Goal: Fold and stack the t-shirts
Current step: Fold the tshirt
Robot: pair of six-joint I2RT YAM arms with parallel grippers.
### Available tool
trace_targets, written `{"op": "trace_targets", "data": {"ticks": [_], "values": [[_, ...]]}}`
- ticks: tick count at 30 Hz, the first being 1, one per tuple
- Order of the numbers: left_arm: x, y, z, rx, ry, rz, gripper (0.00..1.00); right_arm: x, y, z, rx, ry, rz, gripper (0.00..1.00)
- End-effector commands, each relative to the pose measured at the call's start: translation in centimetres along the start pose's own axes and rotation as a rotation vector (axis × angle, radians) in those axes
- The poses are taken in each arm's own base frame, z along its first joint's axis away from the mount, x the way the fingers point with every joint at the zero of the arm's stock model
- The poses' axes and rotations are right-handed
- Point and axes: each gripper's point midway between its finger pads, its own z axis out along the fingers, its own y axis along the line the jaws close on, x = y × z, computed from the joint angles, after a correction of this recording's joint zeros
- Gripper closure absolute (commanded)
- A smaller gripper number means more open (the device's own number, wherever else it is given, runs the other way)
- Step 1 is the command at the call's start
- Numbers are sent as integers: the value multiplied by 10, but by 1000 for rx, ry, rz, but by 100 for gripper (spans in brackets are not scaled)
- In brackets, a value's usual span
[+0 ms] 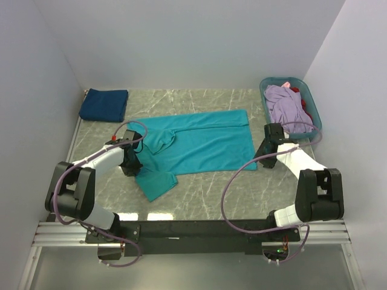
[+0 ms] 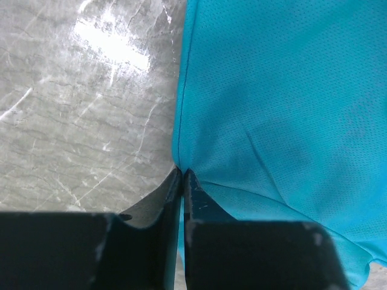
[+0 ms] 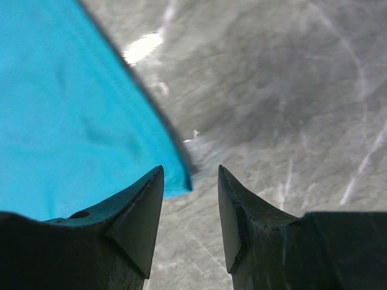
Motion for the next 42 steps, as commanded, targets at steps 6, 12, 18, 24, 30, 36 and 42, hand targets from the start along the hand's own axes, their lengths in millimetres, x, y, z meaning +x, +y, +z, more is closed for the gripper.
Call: {"op": "trace_targets", "data": {"ticks": [6,12,18,24,30,36,42], "values": [[19,16,2,-38,50,27,98,-6,2,4,-46,-16,67,55],[19,15,1,-31,47,23,99,7,-2,6,-40,22,63,56],[19,13,1,-23,54,23,99,18,-2,13,-45,64,65,56],[19,12,0,-15,52,24,99,25,-2,19,-39,102,61,56],[20,11,0,-9,62,23,99,29,-4,21,-29,117,60,59],[17,10,-5,-4,52,17,99,37,-5,19,-33,150,58,60],[18,9,-5,3,53,16,99,36,-4,14,-41,148,65,59]]}}
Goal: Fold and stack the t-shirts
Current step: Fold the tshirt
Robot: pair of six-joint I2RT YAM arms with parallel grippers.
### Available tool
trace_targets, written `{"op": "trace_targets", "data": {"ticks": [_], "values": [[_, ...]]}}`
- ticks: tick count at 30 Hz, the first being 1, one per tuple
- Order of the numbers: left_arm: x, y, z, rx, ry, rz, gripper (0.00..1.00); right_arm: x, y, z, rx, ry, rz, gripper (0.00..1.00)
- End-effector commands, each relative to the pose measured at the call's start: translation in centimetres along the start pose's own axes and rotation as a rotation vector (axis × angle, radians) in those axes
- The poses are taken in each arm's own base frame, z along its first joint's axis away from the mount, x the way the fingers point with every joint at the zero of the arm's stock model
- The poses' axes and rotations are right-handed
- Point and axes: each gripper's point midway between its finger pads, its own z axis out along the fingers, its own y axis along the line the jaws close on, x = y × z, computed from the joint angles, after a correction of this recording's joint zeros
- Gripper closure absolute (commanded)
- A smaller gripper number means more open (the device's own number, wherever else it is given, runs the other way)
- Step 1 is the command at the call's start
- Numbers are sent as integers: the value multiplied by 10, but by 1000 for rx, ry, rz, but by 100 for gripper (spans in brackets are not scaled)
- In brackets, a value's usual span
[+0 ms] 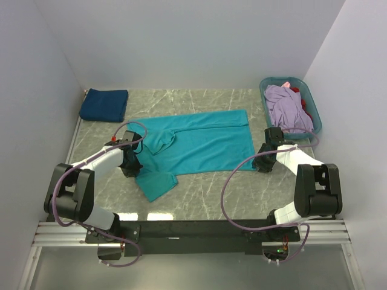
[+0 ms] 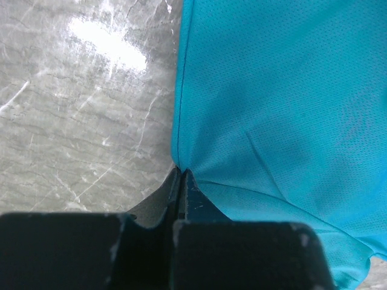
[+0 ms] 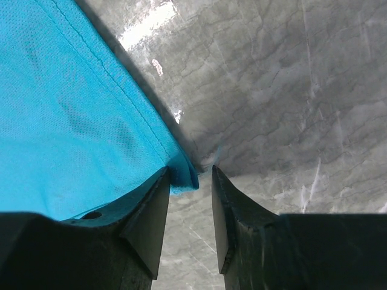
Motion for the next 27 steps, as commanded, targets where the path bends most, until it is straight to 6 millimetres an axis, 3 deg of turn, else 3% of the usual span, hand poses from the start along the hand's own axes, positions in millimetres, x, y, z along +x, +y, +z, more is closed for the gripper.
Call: {"op": "trace_targets", "data": {"ticks": [1,9,12,19,27], "values": [[16,9,-2,-17,52,19,99,10,-5,0,11,37,15,59],[16,11,-3,-21,48,12,99,15,-7,6,18,57,12,60],[15,11,-5,-22,46,7,99,14,-10,7,36,50,10,67],[15,12,-16,-14,54,7,99,15,-20,-1,78,40,-7,100],[20,26,-32,1,92,-31,99,14,-42,-23,116,-18,52,100]]}}
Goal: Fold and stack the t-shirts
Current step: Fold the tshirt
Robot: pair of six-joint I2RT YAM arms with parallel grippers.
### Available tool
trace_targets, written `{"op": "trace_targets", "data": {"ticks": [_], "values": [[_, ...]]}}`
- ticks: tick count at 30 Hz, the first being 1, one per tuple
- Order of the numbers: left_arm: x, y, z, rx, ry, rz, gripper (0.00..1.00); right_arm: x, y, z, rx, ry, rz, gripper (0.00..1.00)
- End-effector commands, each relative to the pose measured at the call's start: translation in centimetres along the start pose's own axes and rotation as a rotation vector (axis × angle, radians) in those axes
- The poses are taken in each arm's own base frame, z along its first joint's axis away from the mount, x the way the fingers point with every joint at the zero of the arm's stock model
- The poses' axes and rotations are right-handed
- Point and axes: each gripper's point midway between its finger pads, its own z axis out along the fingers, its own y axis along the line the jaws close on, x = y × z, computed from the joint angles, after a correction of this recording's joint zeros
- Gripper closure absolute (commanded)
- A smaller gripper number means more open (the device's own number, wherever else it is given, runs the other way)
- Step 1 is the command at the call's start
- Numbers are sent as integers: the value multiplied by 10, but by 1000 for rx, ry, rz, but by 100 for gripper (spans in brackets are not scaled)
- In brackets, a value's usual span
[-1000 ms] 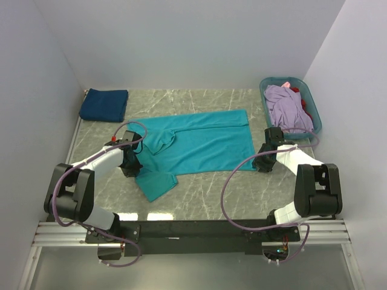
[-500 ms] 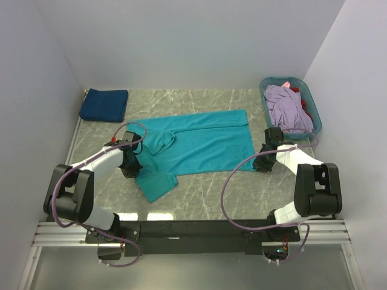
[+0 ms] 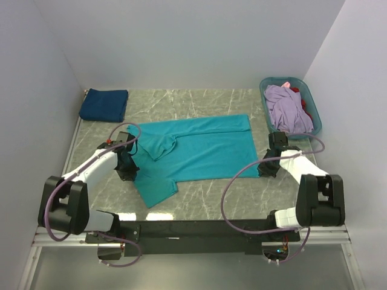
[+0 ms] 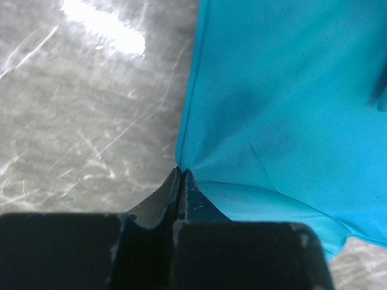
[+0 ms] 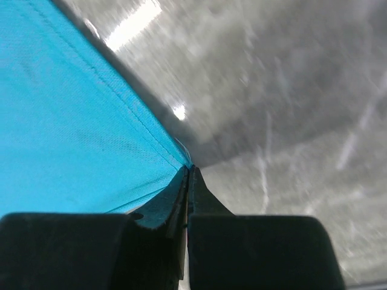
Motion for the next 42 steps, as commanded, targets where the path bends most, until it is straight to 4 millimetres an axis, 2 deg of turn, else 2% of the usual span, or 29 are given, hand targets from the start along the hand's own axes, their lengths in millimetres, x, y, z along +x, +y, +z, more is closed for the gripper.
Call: {"op": "trace_targets", "data": {"ticks": [1,5,11,21,28,35,42], "values": [[8,12,-9,0,42,-14,99,1,-19,-14,51,-43,28,100],[5,12,-15,16,39,-28,99,-5,-19,-21,49,-67,37,100],[5,12,-18,31,41,-35,99,-16,-6,-27,4,-81,40,100],[-33,11,-31,35,-13,-56,99,-47,16,-41,-27,-119,52,100],[-55,-3,-32,55,-35,-53,99,-67,32,-42,-55,-139,61,100],[-74,-10,-22,25,-53,-37,99,-93,54,-39,-76,-165,58,100],[-95,-14,-18,7,-90,-43,99,-108,71,-26,-79,-172,44,100]]}}
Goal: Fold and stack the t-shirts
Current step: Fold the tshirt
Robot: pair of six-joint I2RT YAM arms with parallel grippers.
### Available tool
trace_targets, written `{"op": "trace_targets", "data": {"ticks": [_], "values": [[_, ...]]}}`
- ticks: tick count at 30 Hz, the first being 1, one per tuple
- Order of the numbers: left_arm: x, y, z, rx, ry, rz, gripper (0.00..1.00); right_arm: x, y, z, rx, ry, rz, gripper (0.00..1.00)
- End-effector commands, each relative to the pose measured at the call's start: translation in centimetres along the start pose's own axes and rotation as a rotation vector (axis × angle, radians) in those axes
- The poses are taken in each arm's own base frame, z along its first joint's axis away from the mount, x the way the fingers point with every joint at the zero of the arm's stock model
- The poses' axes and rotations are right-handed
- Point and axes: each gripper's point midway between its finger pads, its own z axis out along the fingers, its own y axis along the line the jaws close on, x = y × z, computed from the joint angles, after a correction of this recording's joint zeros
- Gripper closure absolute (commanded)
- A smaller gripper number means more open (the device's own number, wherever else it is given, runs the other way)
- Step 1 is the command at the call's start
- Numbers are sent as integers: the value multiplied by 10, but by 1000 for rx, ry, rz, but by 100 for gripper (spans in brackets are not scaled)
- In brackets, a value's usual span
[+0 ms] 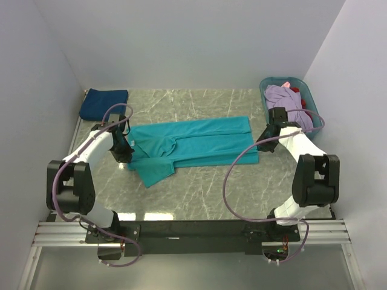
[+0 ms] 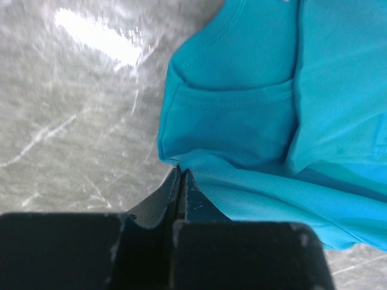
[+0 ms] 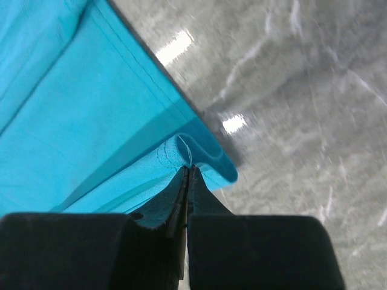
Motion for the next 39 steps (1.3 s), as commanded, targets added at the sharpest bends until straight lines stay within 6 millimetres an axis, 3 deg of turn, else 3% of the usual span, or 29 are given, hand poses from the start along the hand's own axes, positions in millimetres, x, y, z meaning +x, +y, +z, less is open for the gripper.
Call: {"op": "trace_targets", "data": {"ticks": [1,15,26,32,36,39], "values": [[-29,0,-4,-24,-90,7,99,-27,12,3,-3,-77,5,100],[-55,-9,10,-31,-146,-1,99,-53,37,19,-34,-105,8,100],[-68,-13,29,-55,-175,13,99,-55,34,45,10,-89,2,100],[-72,-16,40,-62,-171,24,99,-51,29,60,36,-72,-10,95],[-72,-18,38,-46,-179,34,84,-51,27,60,45,-74,-26,81],[-78,-19,24,-34,-217,25,67,-55,31,50,26,-92,-38,71]]}}
